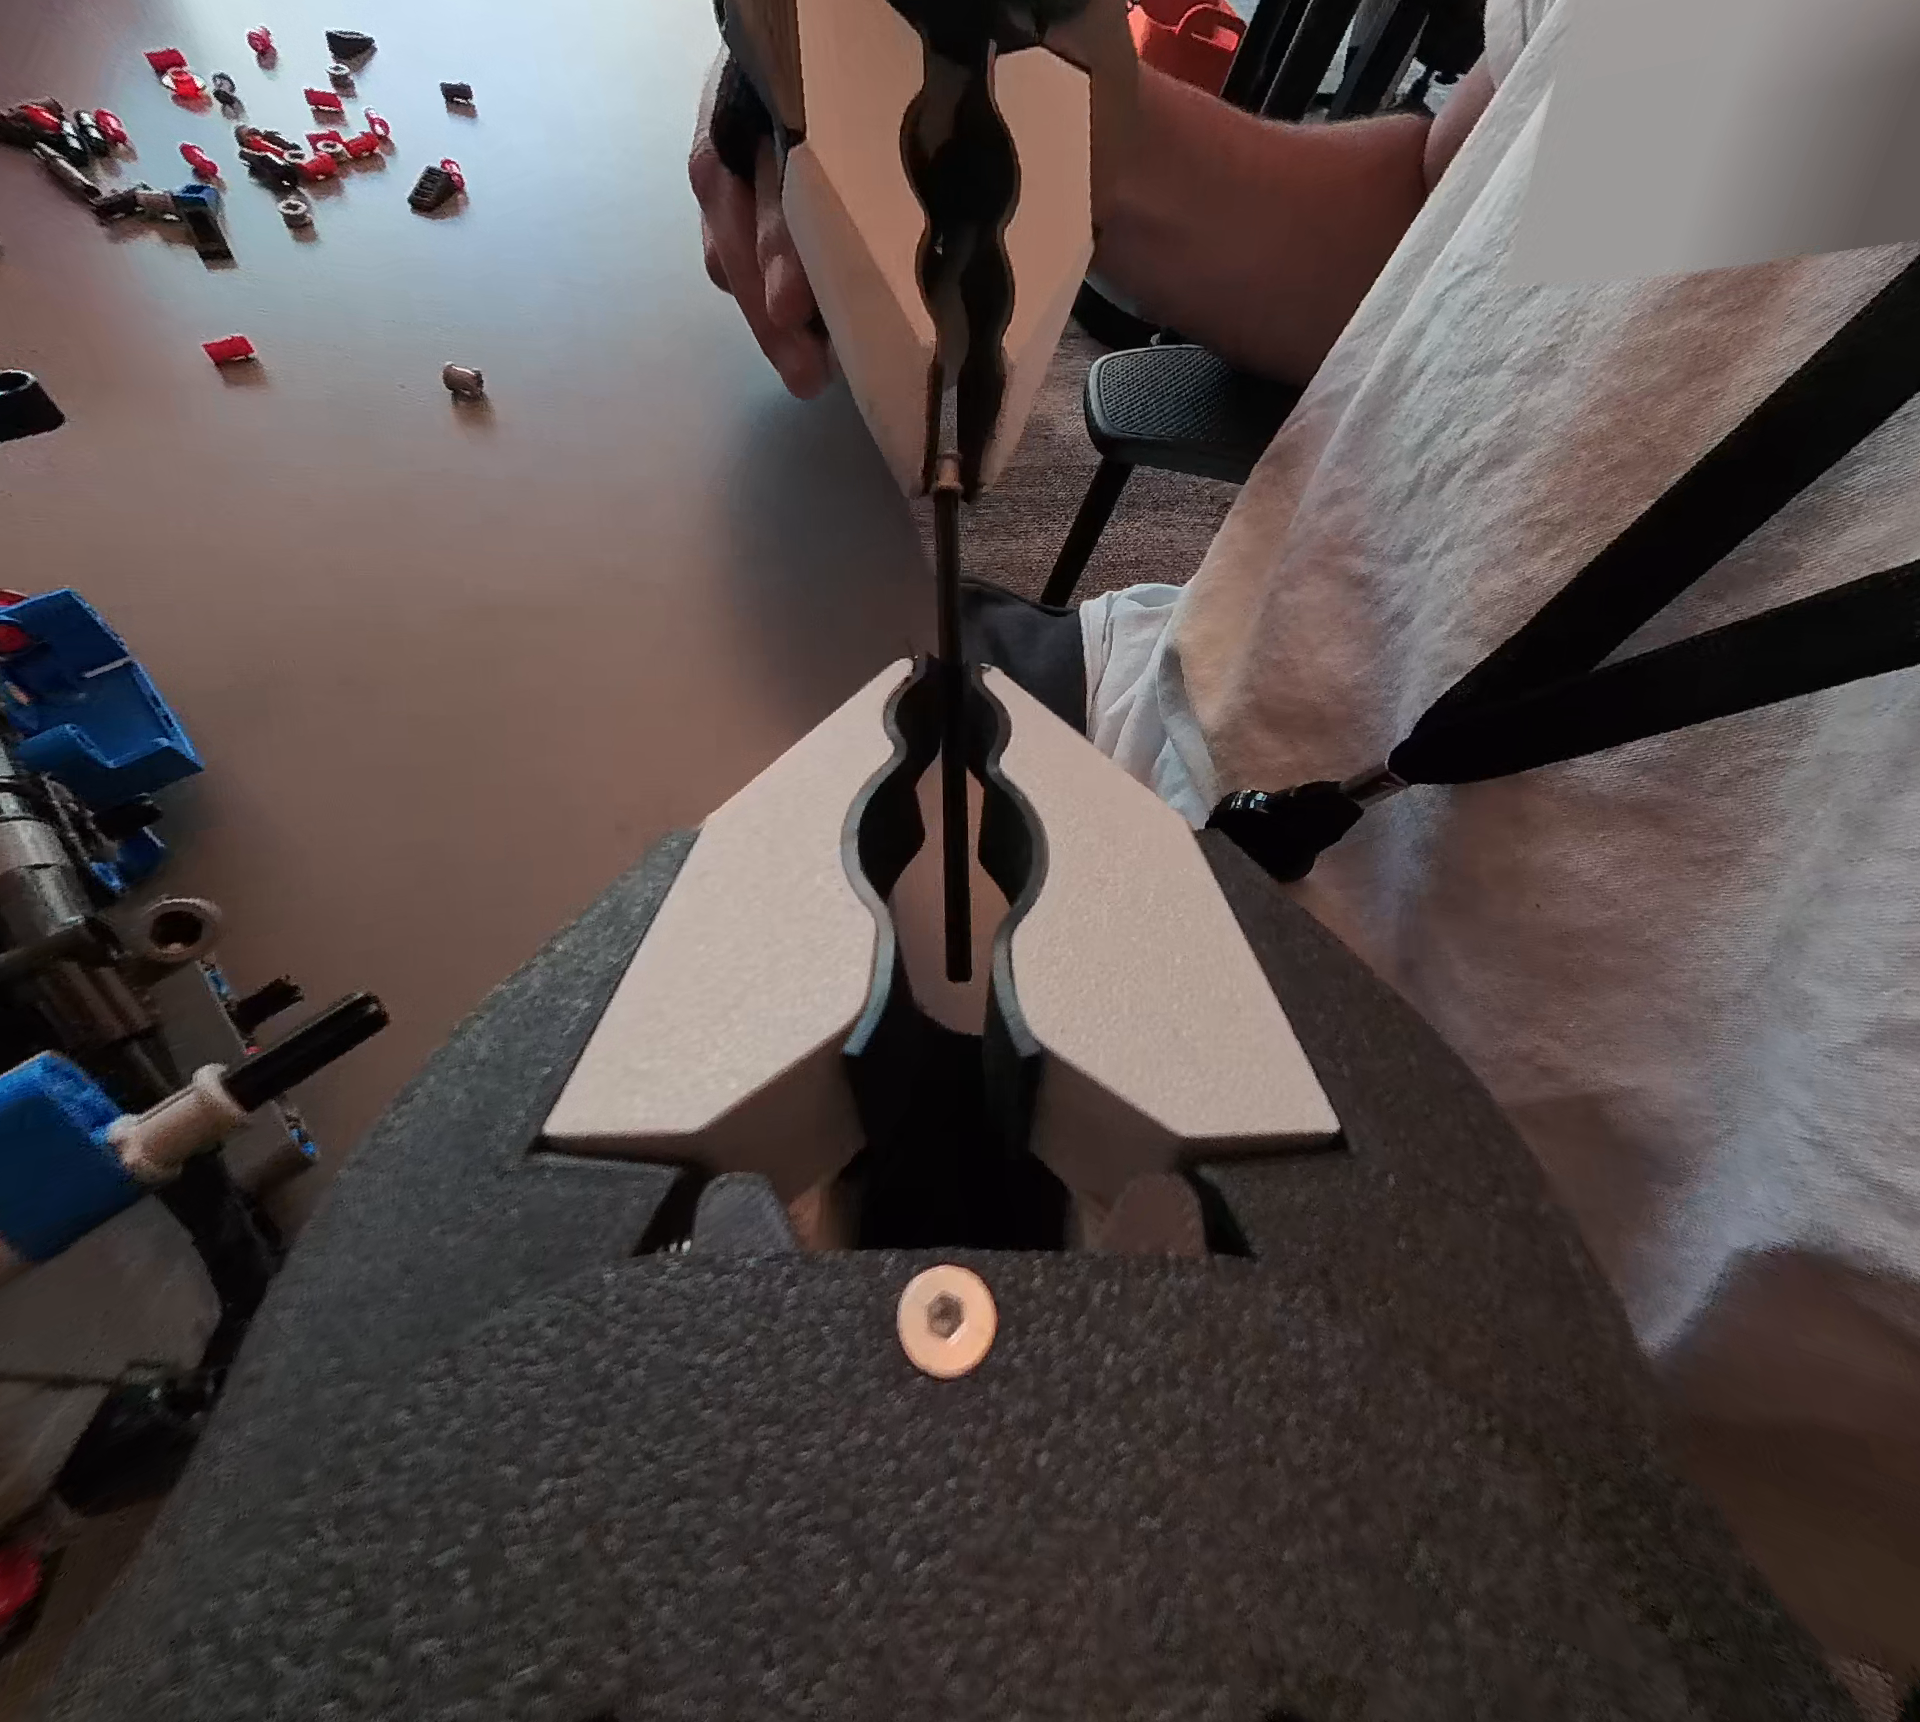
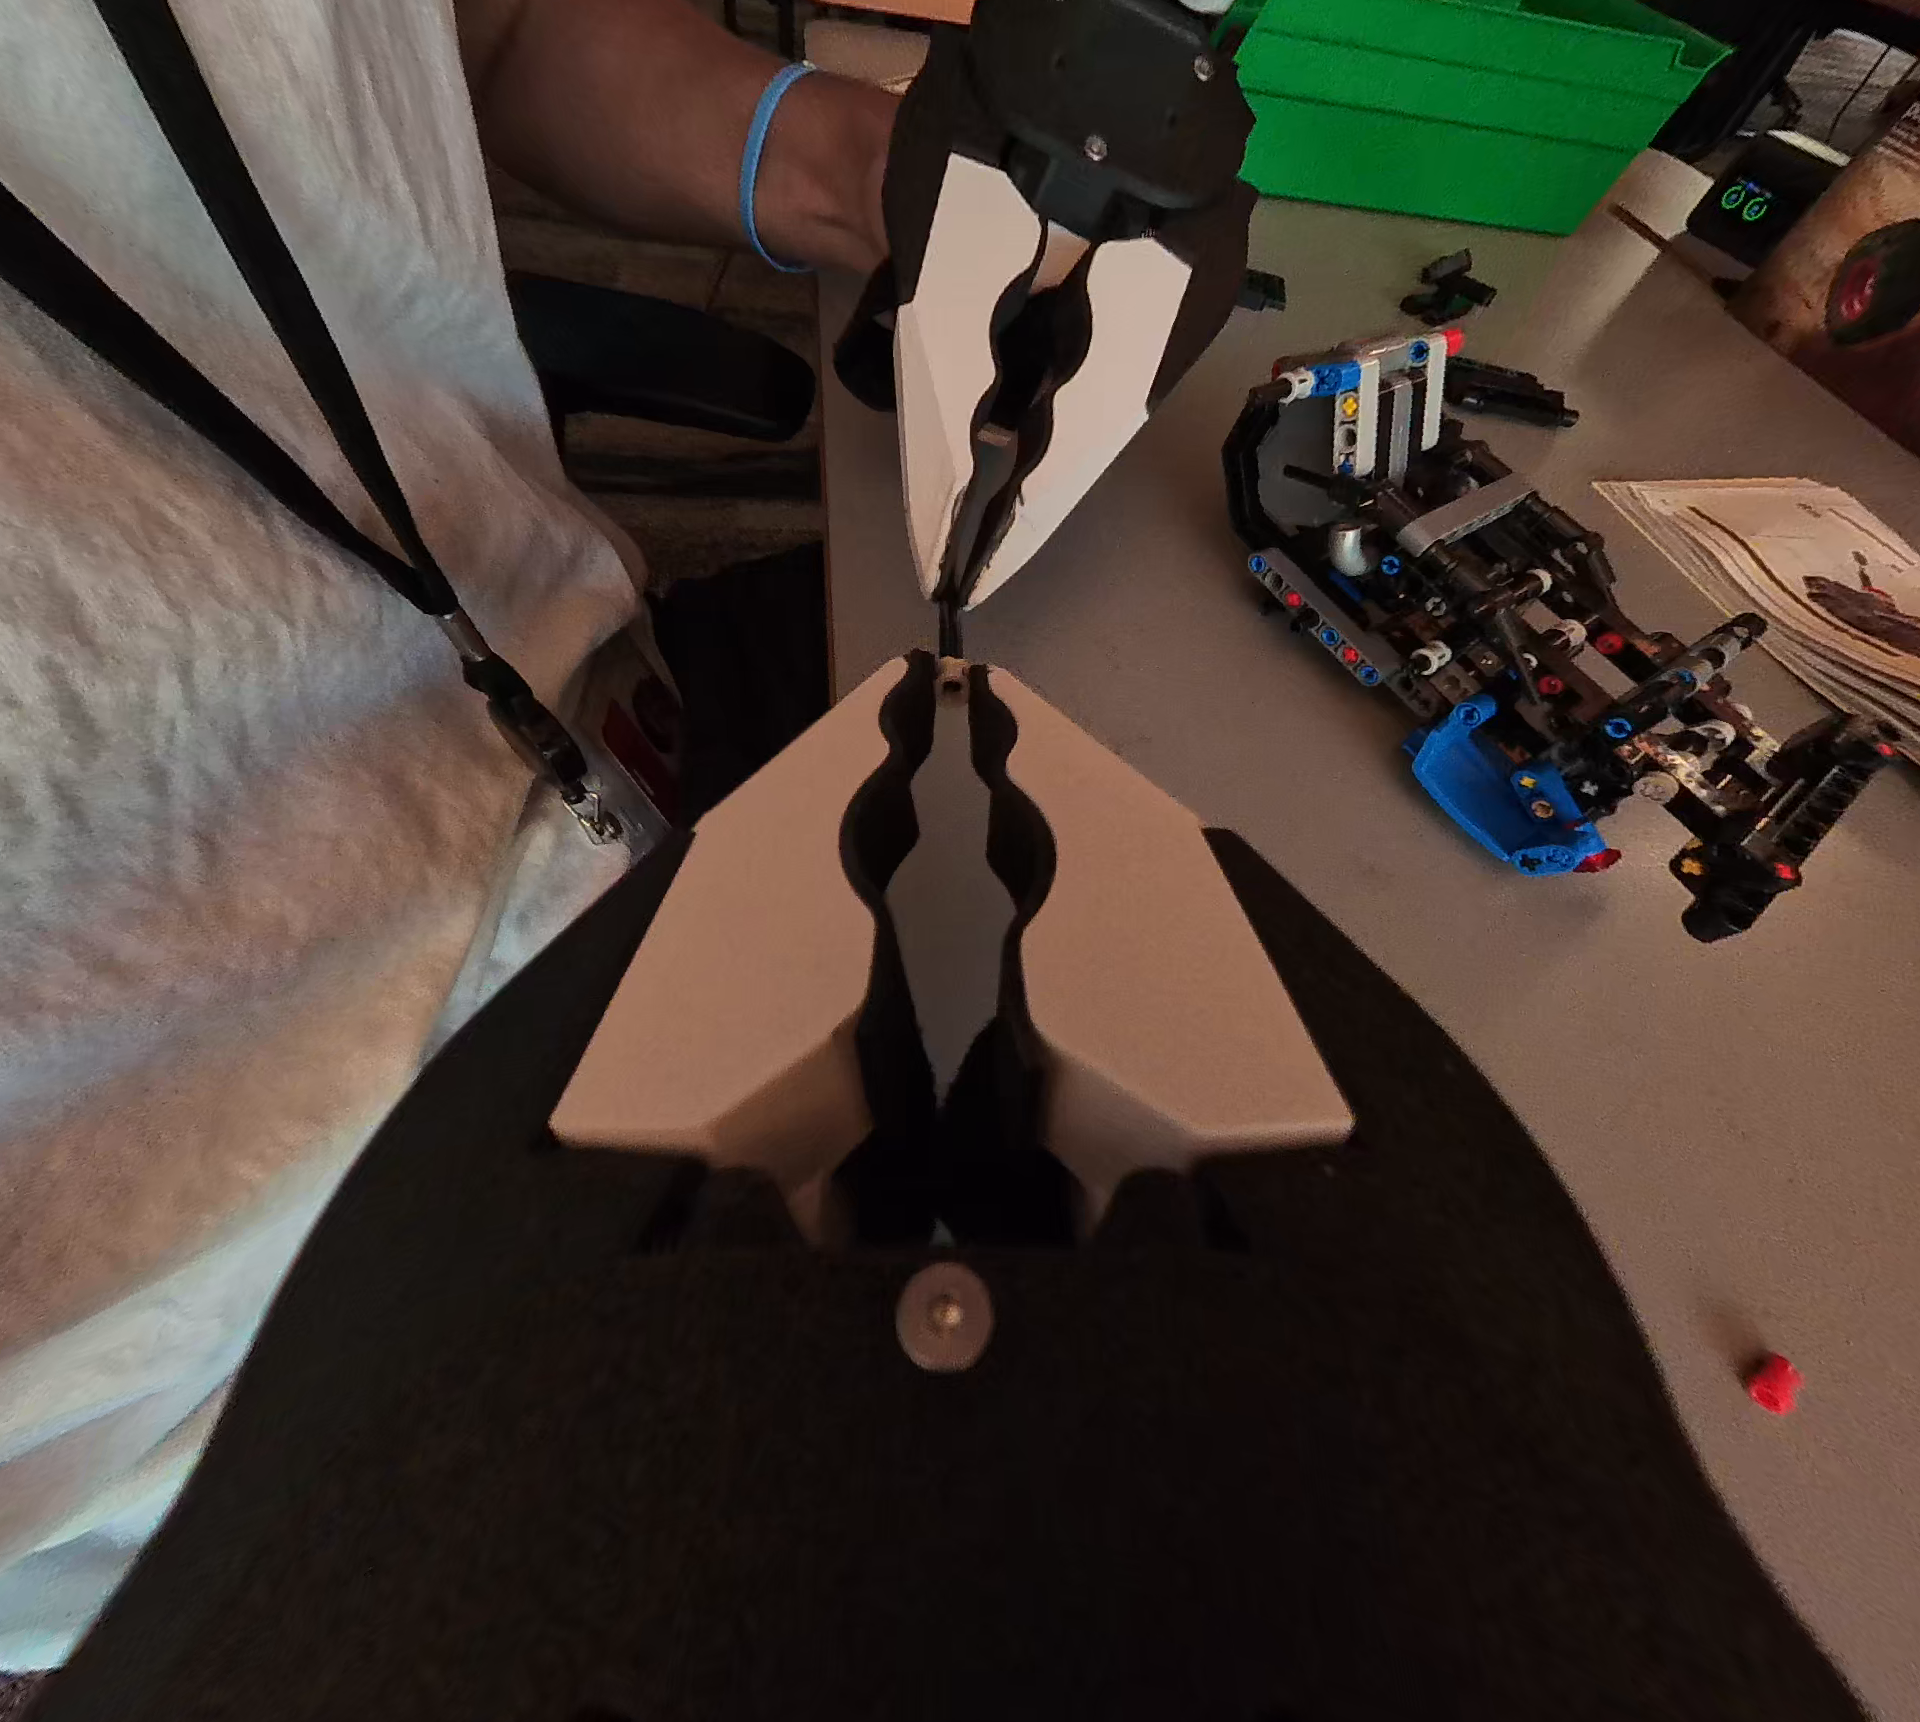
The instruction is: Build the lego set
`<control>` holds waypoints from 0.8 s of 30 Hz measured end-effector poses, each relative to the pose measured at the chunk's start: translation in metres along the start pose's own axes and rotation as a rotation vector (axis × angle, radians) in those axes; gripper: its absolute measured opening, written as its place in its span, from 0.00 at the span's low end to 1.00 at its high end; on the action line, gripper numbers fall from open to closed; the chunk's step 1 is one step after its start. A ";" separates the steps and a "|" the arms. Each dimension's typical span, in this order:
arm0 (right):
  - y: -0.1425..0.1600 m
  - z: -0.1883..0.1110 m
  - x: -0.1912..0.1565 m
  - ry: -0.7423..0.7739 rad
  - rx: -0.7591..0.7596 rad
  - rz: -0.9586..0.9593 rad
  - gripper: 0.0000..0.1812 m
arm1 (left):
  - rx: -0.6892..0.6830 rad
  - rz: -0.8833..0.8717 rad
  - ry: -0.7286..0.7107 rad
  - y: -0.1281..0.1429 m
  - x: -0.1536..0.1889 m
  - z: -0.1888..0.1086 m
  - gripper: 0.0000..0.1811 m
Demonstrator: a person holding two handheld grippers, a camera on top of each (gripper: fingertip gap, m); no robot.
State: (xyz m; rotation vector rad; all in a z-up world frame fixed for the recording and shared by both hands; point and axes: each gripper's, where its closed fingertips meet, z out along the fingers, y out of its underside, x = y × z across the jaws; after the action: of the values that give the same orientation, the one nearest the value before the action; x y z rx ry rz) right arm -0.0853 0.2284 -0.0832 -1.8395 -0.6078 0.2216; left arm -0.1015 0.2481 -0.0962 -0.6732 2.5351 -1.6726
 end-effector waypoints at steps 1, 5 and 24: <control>-0.001 0.000 0.000 -0.006 0.010 0.012 0.03 | -0.004 0.000 0.001 0.001 0.000 0.000 0.01; 0.000 0.001 0.000 -0.009 0.013 0.030 0.03 | 0.002 -0.007 -0.002 0.000 -0.001 0.000 0.01; -0.002 -0.006 0.006 -0.006 0.058 0.091 0.03 | -0.112 0.282 -0.300 0.017 -0.015 0.002 0.09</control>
State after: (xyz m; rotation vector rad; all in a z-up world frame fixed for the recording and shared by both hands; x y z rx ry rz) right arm -0.0779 0.2269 -0.0785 -1.8129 -0.5168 0.3022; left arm -0.0929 0.2578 -0.1151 -0.4985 2.3887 -1.2466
